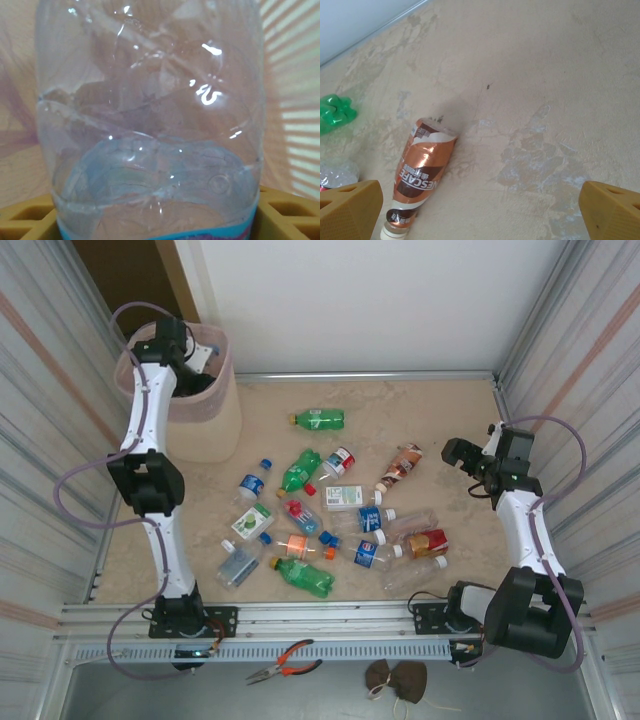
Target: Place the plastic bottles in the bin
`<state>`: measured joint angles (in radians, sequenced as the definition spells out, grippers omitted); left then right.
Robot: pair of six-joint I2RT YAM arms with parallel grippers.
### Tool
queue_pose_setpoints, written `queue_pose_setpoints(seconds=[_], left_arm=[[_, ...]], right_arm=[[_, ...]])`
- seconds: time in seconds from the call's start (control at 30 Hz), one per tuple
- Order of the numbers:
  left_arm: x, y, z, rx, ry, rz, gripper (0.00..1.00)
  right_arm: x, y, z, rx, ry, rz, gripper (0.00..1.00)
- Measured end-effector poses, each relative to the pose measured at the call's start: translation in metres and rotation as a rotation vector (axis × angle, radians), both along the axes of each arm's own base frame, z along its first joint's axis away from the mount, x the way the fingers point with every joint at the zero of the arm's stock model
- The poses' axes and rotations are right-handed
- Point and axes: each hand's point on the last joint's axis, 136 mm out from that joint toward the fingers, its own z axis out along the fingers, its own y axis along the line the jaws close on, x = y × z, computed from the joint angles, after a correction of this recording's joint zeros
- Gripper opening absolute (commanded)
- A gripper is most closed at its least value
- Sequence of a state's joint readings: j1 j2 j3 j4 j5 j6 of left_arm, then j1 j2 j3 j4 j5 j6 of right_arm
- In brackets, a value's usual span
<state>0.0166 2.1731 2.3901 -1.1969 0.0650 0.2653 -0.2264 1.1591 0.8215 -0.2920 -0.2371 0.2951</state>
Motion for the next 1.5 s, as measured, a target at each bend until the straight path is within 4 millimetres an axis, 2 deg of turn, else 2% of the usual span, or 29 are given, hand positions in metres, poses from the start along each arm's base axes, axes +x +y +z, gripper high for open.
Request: queue_pose_setpoints(seconds=[0.2, 0.4, 0.57, 0.7, 0.8, 0.97, 1.07, 1.3, 1.5], left_arm=[[-0.003, 0.008, 0.019, 0.022, -0.029, 0.03, 0.8], [-0.01, 0.014, 0.044, 0.028, -0.079, 0.043, 0.8], [-0.023, 0.009, 0.08, 0.001, -0.155, 0.037, 0.79], [-0.039, 0.001, 0.112, -0.04, -0.224, 0.027, 0.8], [-0.057, -0.005, 0.132, -0.078, -0.268, 0.017, 0.79], [-0.08, -0.016, 0.155, -0.141, -0.338, -0.003, 0.79], [-0.093, -0.023, 0.157, -0.18, -0.363, -0.017, 0.79], [-0.131, -0.041, 0.136, -0.286, -0.377, -0.044, 0.79], [-0.158, -0.054, 0.128, -0.361, -0.413, -0.077, 0.79]], right_arm=[[0.0, 0.003, 0.0, -0.001, 0.0, 0.009, 0.99], [0.0, 0.006, 0.0, 0.0, 0.001, 0.016, 0.99], [0.0, 0.01, 0.008, 0.005, 0.009, 0.026, 0.99], [0.002, 0.022, 0.014, 0.003, 0.031, 0.052, 0.99], [0.004, 0.034, 0.008, 0.003, 0.085, 0.075, 0.99], [0.005, 0.061, -0.017, 0.012, 0.213, 0.085, 0.99], [0.004, 0.079, -0.032, 0.034, 0.279, 0.063, 0.94], [0.0, 0.112, -0.07, 0.076, 0.4, -0.069, 0.84], [-0.002, 0.144, -0.093, 0.1, 0.463, -0.135, 0.75]])
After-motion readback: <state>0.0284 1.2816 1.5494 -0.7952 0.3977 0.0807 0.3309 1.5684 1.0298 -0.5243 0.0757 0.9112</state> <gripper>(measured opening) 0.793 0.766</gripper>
